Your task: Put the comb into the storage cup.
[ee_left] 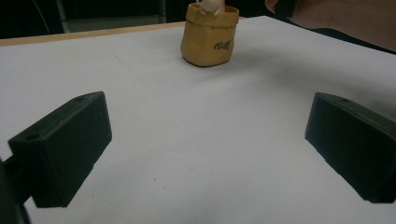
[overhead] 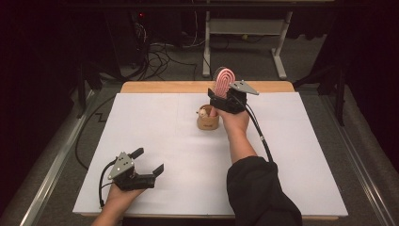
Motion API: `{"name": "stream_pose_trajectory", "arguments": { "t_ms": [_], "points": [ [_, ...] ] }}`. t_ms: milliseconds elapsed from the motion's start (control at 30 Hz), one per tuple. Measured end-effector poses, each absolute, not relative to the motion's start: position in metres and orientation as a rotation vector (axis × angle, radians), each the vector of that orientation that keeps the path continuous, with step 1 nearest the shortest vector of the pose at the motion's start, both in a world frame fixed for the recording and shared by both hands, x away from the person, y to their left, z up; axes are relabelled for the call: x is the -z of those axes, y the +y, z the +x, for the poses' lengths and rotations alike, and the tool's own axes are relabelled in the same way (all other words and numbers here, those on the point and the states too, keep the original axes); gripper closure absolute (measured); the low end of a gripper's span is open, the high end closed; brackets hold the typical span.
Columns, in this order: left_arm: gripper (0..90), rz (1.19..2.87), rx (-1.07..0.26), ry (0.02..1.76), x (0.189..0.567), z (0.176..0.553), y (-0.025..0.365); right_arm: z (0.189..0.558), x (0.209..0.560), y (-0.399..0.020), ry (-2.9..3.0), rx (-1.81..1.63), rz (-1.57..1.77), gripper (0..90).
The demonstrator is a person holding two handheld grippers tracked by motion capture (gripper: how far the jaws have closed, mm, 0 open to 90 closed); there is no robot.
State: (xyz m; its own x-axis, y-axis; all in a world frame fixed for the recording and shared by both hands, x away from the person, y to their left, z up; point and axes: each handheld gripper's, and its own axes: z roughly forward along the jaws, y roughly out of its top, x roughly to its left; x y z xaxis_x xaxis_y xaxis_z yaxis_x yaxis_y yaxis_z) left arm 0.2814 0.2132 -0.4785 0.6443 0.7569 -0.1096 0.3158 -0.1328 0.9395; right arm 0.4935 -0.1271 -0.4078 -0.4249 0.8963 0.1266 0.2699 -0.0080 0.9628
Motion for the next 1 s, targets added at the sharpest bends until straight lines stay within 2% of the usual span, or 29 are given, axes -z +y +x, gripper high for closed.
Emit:
{"name": "stream_pose_trajectory", "arguments": {
  "t_ms": [1000],
  "points": [
    [1.4, 1.719, -0.474, 0.882, 0.4796, 0.2822, 0.2143, 0.4969, 0.4073, -0.1370, 1.700, -1.436, 1.289, 12.8]
  ]
}}
